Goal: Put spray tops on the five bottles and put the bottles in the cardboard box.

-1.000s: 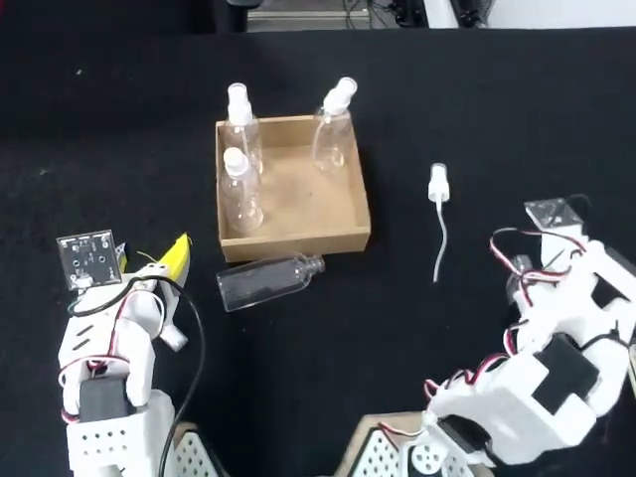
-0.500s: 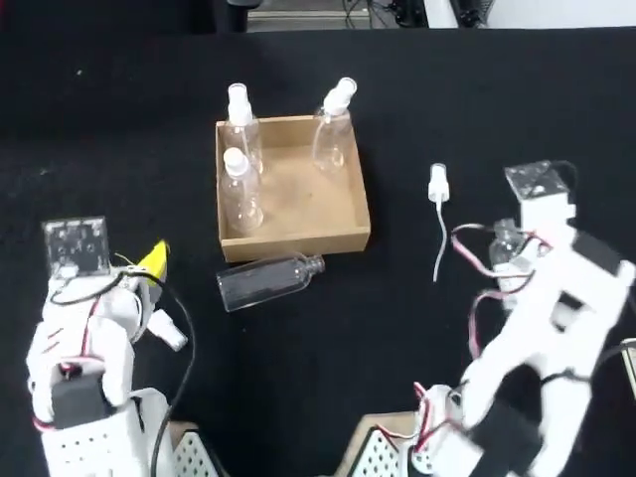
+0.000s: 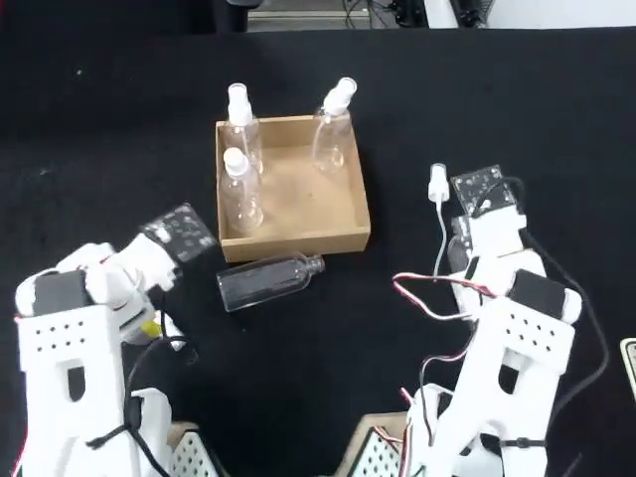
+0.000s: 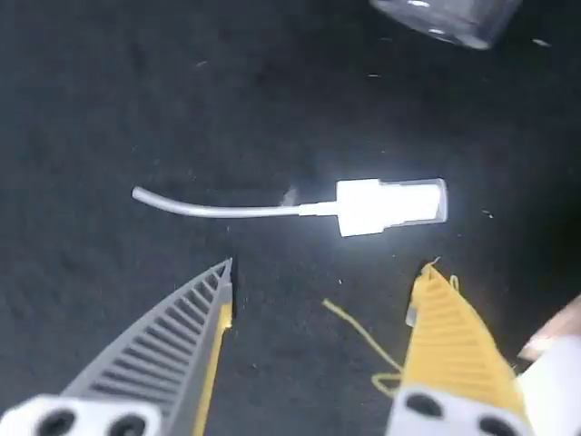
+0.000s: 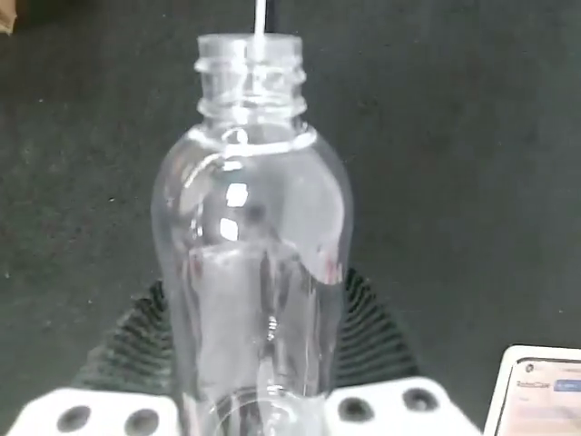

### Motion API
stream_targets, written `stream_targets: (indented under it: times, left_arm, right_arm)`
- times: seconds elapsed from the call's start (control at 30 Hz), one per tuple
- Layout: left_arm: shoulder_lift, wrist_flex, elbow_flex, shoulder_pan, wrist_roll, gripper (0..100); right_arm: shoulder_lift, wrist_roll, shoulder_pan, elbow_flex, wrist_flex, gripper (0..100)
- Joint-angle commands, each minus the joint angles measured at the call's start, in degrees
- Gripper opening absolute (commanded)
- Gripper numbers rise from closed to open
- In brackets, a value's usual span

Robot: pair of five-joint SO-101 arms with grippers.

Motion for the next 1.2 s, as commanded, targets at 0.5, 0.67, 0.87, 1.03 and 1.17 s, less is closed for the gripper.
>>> stream_targets:
  times: [0.5,0.67,0.87,1.03,1.17]
  left_arm:
    - [0.79,-21.63,19.65,5.85,-12.22,29]
    - [0.44,-24.97,20.79,3.12,-14.95,29]
    - [0.7,-24.97,17.54,0.13,-16.88,29]
    - [1.14,-25.58,18.59,2.24,-14.95,29]
    - [1.14,-29.54,20.79,7.87,-7.56,29]
  right_arm:
    - [-2.15,0.09,0.53,-0.31,3.69,1.1]
    - [-2.15,-0.26,0.62,-0.31,3.69,1.1]
    - [-2.15,-0.26,0.62,-0.31,3.78,1.1]
    - [-2.15,-0.26,0.62,-0.31,4.13,1.1]
    - [-2.33,-0.26,0.53,-0.31,4.84,1.1]
